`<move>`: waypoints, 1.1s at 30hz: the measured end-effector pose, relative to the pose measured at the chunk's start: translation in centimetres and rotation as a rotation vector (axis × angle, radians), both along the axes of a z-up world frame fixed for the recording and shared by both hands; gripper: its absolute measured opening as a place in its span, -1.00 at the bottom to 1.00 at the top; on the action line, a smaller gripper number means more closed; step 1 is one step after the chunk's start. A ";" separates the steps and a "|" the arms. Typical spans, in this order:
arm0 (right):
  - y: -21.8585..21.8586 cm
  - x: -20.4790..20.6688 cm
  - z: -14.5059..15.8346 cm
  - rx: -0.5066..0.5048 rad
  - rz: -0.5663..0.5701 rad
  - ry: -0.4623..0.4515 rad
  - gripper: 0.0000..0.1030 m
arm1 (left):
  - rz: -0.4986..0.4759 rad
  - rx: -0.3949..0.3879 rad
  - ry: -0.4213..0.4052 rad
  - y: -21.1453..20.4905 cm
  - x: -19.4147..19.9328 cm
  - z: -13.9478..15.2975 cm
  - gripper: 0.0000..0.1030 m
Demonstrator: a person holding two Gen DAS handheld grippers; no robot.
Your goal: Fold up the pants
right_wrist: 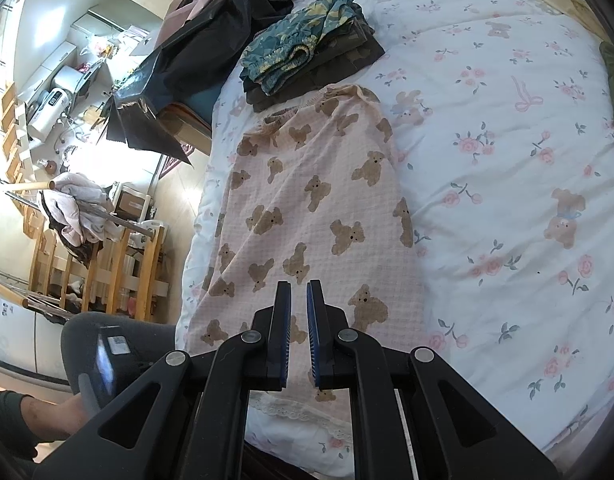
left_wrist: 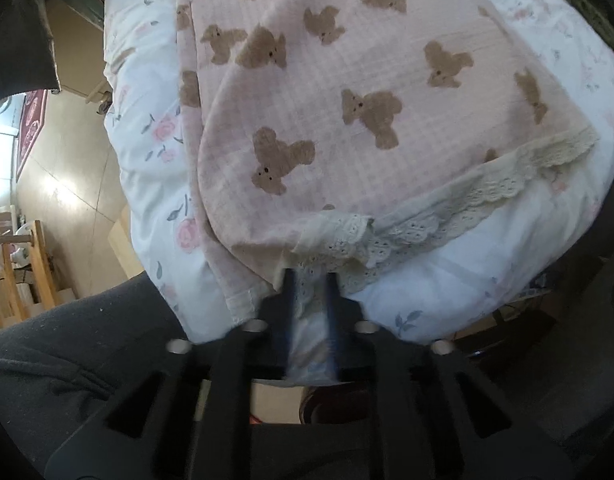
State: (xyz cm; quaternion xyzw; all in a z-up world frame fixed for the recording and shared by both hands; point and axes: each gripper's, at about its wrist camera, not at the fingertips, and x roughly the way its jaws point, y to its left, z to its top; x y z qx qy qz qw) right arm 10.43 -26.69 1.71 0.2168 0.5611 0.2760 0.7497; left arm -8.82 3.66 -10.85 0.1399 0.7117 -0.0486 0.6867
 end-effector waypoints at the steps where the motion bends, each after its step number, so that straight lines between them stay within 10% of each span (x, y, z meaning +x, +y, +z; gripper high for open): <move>1: 0.0 0.0 -0.1 -0.001 -0.001 0.000 -0.81 | 0.013 0.007 0.000 0.1 0.2 -0.5 -0.47; 15: -0.3 0.1 -0.2 0.001 -0.008 -0.002 -0.81 | -0.035 0.047 0.020 -1.9 1.9 -3.8 -0.37; 18: -0.2 0.1 -0.1 0.001 -0.009 0.000 -0.81 | -0.017 -0.007 0.028 -1.5 2.2 -3.9 -0.97; 28: -0.2 -0.1 -0.3 -0.002 -0.009 0.005 -0.81 | 0.096 -0.096 0.045 2.5 0.9 -0.1 -0.98; 33: 0.0 -0.2 -0.5 -0.009 0.002 0.010 -0.80 | 0.151 0.023 0.147 4.3 0.5 -3.0 -0.92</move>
